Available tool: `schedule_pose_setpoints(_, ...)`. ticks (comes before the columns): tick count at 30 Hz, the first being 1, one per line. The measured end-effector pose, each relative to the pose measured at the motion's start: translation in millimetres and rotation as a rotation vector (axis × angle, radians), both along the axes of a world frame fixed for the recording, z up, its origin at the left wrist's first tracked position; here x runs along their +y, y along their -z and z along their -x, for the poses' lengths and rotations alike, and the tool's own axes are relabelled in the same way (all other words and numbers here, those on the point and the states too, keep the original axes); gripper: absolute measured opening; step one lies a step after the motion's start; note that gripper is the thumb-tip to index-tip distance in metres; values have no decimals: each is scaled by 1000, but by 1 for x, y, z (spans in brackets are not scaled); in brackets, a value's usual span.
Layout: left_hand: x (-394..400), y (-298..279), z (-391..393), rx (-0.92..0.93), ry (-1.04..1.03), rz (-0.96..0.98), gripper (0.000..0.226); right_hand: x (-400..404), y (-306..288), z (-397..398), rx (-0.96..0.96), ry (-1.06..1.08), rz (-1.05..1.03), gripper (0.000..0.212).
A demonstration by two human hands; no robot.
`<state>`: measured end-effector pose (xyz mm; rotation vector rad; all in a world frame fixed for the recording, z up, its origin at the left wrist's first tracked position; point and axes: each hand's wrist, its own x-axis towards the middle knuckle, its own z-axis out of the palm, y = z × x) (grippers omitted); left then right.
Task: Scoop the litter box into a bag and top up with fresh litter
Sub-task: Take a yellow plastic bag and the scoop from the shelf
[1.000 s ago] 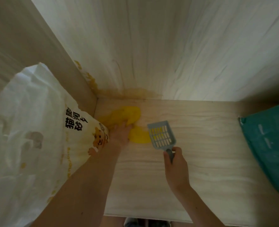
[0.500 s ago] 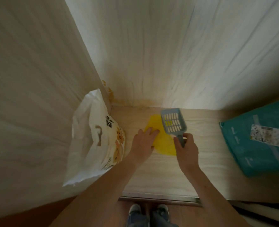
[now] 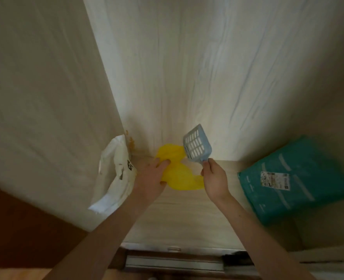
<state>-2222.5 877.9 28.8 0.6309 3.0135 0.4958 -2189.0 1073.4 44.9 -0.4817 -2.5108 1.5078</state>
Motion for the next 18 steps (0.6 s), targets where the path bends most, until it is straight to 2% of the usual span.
schedule_pose_setpoints(5,-2,-9,-45,-2,-114,64,57,3,3,-17,-25,-175,-123,19)
schedule_pose_setpoints(12,-6,5,-116,-25,-208,246,54,-14,29,-49,-24,-475,-304,23)
schedule_pose_setpoints(18,-15,27,-175,-48,-312,265,65,-28,45,-78,112,-798,-799,36)
